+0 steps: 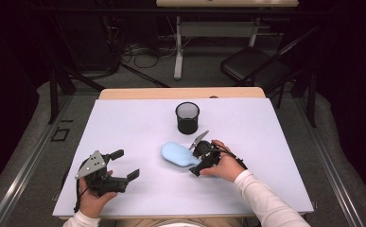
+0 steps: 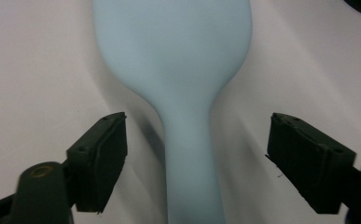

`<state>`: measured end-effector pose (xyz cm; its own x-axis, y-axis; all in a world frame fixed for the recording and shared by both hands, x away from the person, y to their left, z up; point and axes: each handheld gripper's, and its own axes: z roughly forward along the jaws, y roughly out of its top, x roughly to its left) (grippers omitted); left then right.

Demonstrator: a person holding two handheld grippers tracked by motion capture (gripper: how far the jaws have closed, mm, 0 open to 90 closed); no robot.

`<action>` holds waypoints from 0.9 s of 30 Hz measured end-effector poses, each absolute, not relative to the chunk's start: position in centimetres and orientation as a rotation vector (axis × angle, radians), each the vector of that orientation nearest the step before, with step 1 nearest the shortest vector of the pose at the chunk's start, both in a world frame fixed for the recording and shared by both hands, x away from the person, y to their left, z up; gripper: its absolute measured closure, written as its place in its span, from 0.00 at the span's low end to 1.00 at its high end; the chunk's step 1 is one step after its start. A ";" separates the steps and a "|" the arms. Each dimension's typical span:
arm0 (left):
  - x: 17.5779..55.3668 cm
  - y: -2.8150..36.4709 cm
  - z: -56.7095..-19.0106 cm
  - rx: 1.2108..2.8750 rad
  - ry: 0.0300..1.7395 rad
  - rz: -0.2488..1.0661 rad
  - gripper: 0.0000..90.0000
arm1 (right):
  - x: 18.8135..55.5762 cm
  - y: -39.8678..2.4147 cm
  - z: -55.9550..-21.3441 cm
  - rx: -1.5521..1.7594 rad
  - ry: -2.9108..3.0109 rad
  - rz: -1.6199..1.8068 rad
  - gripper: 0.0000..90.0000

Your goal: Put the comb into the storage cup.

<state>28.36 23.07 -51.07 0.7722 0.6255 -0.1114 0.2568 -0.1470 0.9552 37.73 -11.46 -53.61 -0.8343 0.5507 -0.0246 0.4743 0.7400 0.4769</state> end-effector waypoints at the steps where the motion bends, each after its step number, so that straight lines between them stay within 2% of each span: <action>1: 28.3 23.1 -51.1 1.732 0.700 0.375 0.05 | 37.7 -11.5 -53.6 0.819 2.776 0.696 0.26; 13: 28.4 23.1 -51.1 1.734 0.697 0.372 0.05 | 37.7 -11.4 -53.5 0.770 2.781 0.704 0.51; 20: 28.4 23.1 -51.1 1.734 0.699 0.372 0.05 | 37.7 -11.2 -53.6 0.770 2.789 0.696 0.54; 22: 28.4 23.1 -51.1 1.734 0.699 0.372 0.05 | 37.7 -11.1 -53.7 0.759 2.793 0.690 0.58; 27: 28.4 23.1 -51.1 1.734 0.700 0.371 0.05 | 37.6 -10.9 -53.8 0.739 2.804 0.690 0.58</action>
<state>28.38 23.07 -51.08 0.7706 0.6275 -0.1112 0.2599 -0.1501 0.9539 37.60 -10.89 -53.84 -0.8648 0.5008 -0.0367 0.4265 0.7712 0.4726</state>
